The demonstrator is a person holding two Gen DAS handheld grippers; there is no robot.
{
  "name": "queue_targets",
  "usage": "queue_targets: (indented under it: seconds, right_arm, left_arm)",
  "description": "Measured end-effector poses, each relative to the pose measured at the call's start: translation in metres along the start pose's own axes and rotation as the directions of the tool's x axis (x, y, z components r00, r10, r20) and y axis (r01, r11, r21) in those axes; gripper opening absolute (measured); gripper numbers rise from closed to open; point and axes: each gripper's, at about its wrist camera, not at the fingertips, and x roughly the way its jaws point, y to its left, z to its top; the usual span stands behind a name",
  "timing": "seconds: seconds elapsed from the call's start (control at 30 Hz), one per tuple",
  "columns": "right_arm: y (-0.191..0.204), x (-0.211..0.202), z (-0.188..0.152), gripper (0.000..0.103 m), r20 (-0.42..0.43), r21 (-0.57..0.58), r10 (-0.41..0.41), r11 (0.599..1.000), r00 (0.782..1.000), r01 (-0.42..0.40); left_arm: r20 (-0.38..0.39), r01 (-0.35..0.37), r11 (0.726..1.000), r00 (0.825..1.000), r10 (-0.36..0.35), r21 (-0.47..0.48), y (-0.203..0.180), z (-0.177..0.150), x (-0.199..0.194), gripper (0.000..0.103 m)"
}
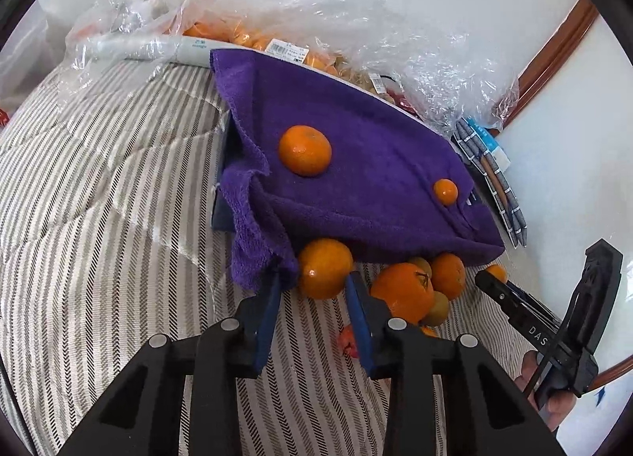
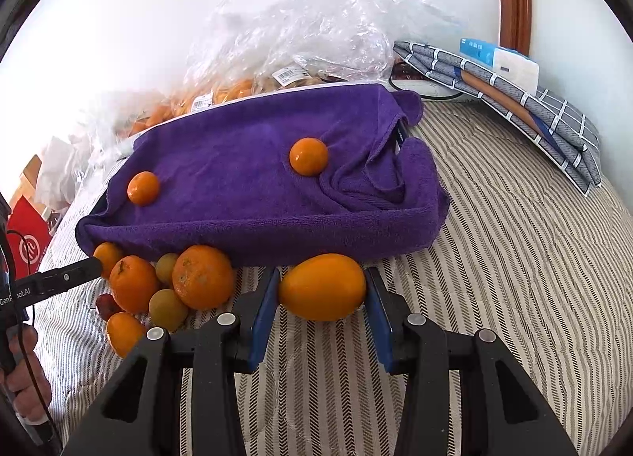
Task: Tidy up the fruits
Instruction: 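Close the right tool on the large yellow-orange fruit beside the towel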
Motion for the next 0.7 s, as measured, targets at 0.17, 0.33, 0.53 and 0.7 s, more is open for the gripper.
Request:
queue_targets:
  seconds: [0.17, 0.33, 0.53, 0.7]
  right_arm:
    - [-0.001, -0.008, 0.0, 0.043, 0.011, 0.0, -0.004, 1.0, 1.0, 0.004]
    - [-0.002, -0.017, 0.0, 0.043, 0.026, -0.001, -0.005, 1.0, 1.0, 0.005]
    - [-0.002, -0.023, -0.001, 0.043, 0.029, 0.0, -0.002, 1.0, 1.0, 0.002]
    - [-0.001, -0.027, -0.003, 0.043, 0.035, -0.009, -0.004, 1.0, 0.999, 0.004]
  left_arm:
    - [-0.027, 0.001, 1.0, 1.0, 0.0, 0.026, -0.007, -0.004, 0.005, 0.035]
    - [-0.031, -0.01, 0.998, 0.999, 0.011, 0.058, -0.015, -0.006, 0.007, 0.046]
    - [-0.012, -0.058, 0.995, 0.998, 0.06, 0.083, -0.024, -0.01, 0.008, 0.049]
    - [-0.015, -0.043, 0.995, 0.999, 0.044, 0.095, -0.024, -0.013, 0.006, 0.035]
